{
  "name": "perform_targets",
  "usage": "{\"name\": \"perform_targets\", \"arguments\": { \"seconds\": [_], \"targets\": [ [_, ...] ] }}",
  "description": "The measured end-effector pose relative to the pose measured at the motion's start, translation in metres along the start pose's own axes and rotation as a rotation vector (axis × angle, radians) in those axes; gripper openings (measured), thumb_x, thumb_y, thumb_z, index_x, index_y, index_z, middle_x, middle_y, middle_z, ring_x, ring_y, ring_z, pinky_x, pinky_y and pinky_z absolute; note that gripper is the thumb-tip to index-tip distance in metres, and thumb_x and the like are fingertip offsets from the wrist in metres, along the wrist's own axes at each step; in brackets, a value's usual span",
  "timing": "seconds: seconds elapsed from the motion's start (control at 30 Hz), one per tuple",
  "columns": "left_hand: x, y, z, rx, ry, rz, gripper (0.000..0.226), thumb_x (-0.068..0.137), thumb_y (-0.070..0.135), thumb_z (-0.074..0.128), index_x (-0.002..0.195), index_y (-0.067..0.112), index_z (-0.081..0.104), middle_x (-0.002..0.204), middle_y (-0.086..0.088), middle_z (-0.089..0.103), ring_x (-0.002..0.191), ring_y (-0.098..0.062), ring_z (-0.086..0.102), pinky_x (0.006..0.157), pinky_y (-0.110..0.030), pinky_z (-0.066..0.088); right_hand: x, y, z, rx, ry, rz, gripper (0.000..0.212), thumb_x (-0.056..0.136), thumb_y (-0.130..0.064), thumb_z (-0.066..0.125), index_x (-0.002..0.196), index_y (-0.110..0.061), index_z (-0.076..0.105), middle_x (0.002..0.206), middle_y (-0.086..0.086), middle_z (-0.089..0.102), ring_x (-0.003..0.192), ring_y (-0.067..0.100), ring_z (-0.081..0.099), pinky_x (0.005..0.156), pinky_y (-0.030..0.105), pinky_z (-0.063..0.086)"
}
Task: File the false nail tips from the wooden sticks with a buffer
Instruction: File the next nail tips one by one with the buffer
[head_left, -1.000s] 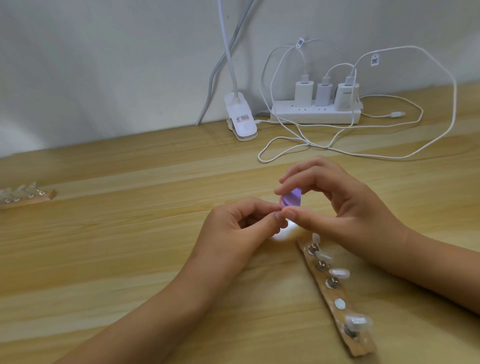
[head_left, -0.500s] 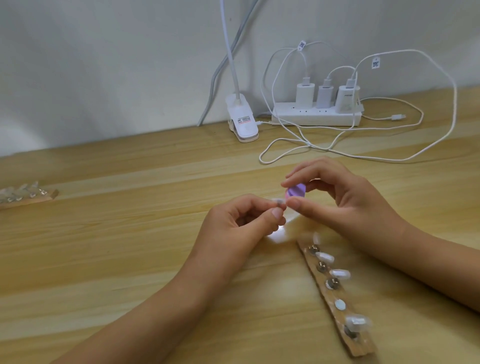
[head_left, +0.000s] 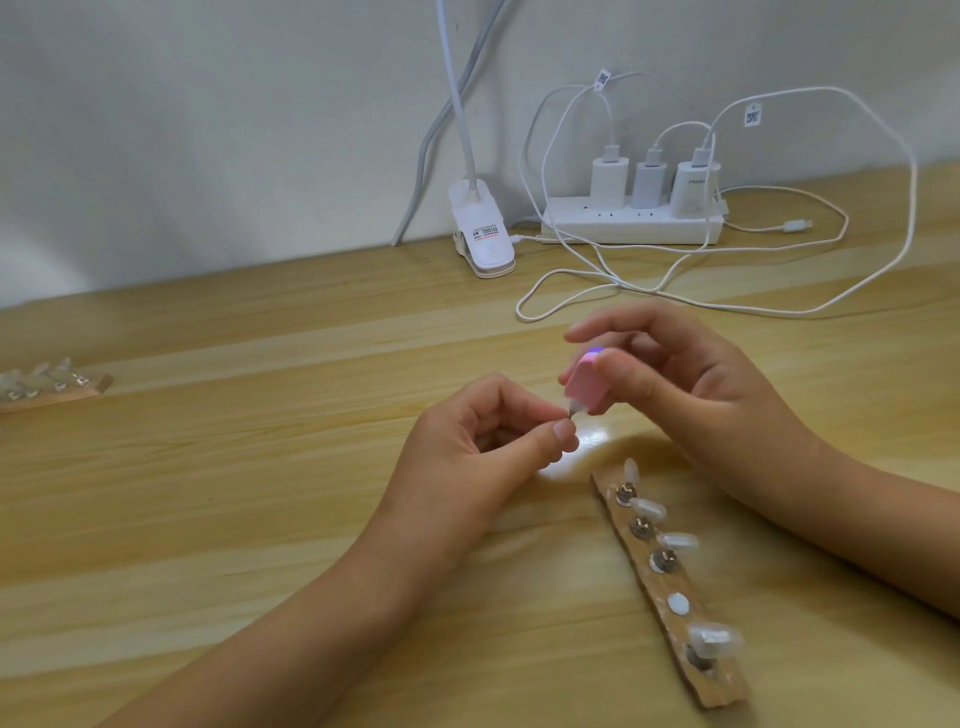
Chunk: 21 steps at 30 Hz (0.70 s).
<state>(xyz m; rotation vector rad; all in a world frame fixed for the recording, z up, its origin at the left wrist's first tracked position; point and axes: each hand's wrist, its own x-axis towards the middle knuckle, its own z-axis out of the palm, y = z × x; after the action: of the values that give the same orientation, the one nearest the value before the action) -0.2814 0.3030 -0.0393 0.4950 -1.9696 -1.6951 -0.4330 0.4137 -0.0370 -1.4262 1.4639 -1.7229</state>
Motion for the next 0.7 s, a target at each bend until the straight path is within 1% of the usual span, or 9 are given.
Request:
{"name": "perform_targets", "arguments": {
  "seconds": [0.07, 0.17, 0.23, 0.27, 0.33, 0.43, 0.47, 0.57, 0.7],
  "targets": [
    [-0.0006, 0.0009, 0.0003, 0.006, -0.002, 0.005, 0.008, 0.080, 0.010, 0.075, 0.077, 0.015, 0.069, 0.079, -0.004, 0.075, 0.074, -0.011, 0.069, 0.072, -0.019, 0.054, -0.0015, -0.0003, 0.0007, -0.007, -0.030, 0.007, 0.031, 0.092, -0.028, 0.057, 0.121, -0.019, 0.064, 0.091, 0.008, 0.069, 0.088, 0.017, 0.066, 0.083, 0.023, 0.051],
    [-0.0010, 0.0018, 0.0006, 0.013, 0.005, -0.002, 0.010, 0.080, 0.009, 0.075, 0.076, 0.016, 0.069, 0.079, -0.005, 0.075, 0.075, -0.015, 0.070, 0.073, -0.023, 0.055, -0.0027, -0.0019, 0.0006, -0.039, -0.024, 0.020, 0.027, 0.092, -0.032, 0.058, 0.113, -0.021, 0.070, 0.091, 0.001, 0.072, 0.097, 0.018, 0.069, 0.087, 0.021, 0.051],
    [-0.0009, 0.0019, 0.0009, 0.022, 0.012, -0.003, 0.008, 0.079, 0.009, 0.076, 0.077, 0.012, 0.069, 0.080, -0.006, 0.075, 0.078, -0.022, 0.071, 0.075, -0.027, 0.055, -0.0023, -0.0018, 0.0010, -0.053, -0.061, 0.070, 0.021, 0.091, -0.031, 0.060, 0.106, -0.023, 0.072, 0.091, -0.002, 0.073, 0.093, 0.011, 0.069, 0.084, 0.018, 0.051],
    [-0.0009, 0.0020, 0.0011, 0.025, 0.014, -0.002, 0.008, 0.079, 0.009, 0.076, 0.077, 0.011, 0.068, 0.080, -0.007, 0.075, 0.077, -0.023, 0.071, 0.075, -0.027, 0.055, -0.0025, -0.0014, 0.0012, -0.057, -0.064, 0.073, 0.020, 0.091, -0.030, 0.060, 0.105, -0.023, 0.073, 0.091, -0.002, 0.073, 0.091, 0.009, 0.069, 0.083, 0.016, 0.051],
    [-0.0010, 0.0025, 0.0017, 0.026, 0.012, -0.004, 0.008, 0.079, 0.009, 0.075, 0.076, 0.013, 0.069, 0.079, -0.005, 0.075, 0.075, -0.019, 0.071, 0.074, -0.027, 0.055, -0.0034, -0.0023, 0.0016, -0.077, -0.036, 0.028, 0.019, 0.094, -0.030, 0.062, 0.107, -0.021, 0.072, 0.095, 0.001, 0.072, 0.092, 0.012, 0.069, 0.083, 0.016, 0.050],
    [-0.0010, 0.0025, 0.0020, 0.041, 0.017, -0.007, 0.009, 0.078, 0.010, 0.076, 0.073, 0.012, 0.068, 0.078, -0.007, 0.075, 0.079, -0.028, 0.070, 0.076, -0.033, 0.055, -0.0027, -0.0033, 0.0029, -0.099, -0.078, 0.063, 0.020, 0.093, -0.032, 0.062, 0.107, -0.023, 0.073, 0.099, -0.003, 0.072, 0.094, 0.010, 0.069, 0.082, 0.015, 0.050],
    [-0.0009, 0.0021, 0.0020, 0.042, 0.020, -0.005, 0.009, 0.078, 0.009, 0.076, 0.073, 0.011, 0.068, 0.078, -0.007, 0.075, 0.078, -0.027, 0.071, 0.075, -0.033, 0.056, -0.0028, -0.0023, 0.0027, -0.097, -0.087, 0.076, 0.020, 0.092, -0.031, 0.061, 0.107, -0.024, 0.073, 0.098, -0.003, 0.072, 0.094, 0.009, 0.069, 0.082, 0.016, 0.050],
    [-0.0008, 0.0026, 0.0023, 0.045, 0.013, -0.007, 0.011, 0.080, 0.006, 0.075, 0.074, 0.013, 0.069, 0.076, -0.003, 0.075, 0.075, -0.016, 0.070, 0.074, -0.028, 0.055, -0.0038, -0.0018, 0.0018, -0.159, -0.054, -0.005, 0.019, 0.095, -0.032, 0.062, 0.110, -0.024, 0.072, 0.102, -0.002, 0.069, 0.098, 0.014, 0.068, 0.087, 0.021, 0.051],
    [-0.0012, 0.0034, 0.0033, 0.060, 0.019, -0.009, 0.012, 0.079, 0.006, 0.075, 0.072, 0.013, 0.068, 0.076, -0.004, 0.075, 0.074, -0.017, 0.069, 0.076, -0.035, 0.055, -0.0046, -0.0014, 0.0025, -0.179, -0.075, 0.006, 0.021, 0.092, -0.032, 0.061, 0.108, -0.025, 0.072, 0.101, -0.005, 0.069, 0.100, 0.013, 0.066, 0.087, 0.020, 0.050]
  ]
}}
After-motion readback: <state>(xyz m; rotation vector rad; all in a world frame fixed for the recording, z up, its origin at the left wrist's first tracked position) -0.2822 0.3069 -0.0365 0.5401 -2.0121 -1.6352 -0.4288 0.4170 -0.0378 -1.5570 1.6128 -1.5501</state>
